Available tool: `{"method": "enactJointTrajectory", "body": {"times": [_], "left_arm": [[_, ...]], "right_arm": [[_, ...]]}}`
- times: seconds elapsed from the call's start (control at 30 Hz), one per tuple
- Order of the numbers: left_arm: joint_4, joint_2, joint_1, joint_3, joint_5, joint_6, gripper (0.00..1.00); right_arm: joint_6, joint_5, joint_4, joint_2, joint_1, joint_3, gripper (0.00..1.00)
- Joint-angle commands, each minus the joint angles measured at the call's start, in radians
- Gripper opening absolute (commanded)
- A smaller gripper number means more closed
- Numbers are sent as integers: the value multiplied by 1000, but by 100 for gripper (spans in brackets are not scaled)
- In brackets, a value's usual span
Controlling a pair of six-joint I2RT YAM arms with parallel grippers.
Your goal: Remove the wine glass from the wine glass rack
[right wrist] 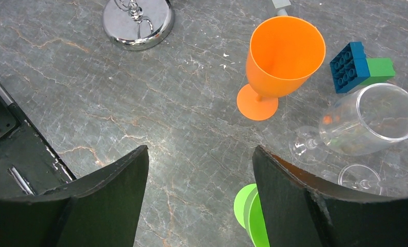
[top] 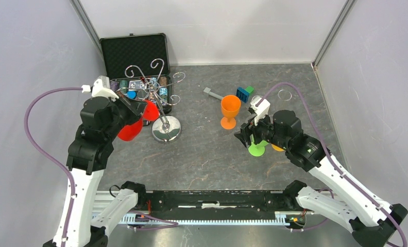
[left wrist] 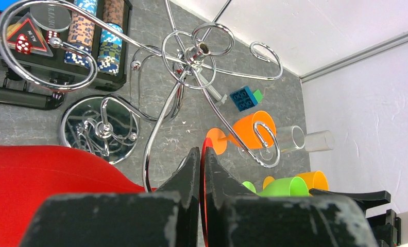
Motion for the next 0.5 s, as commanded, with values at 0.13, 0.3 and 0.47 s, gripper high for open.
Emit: {"method": "enactJointTrajectory", "body": {"times": [0.13,0.3,0.47], "left_arm": [[-6,-51,2,46,-65,26,2],[27,-96,2,27,-179,20,2],[158,-123,2,-58,-212,-26,2]], "right_arm": [[12,5,38,14,1,6,78],[16,5,39,16,0,7,78],[23,1,40,21,2,7,78]]}}
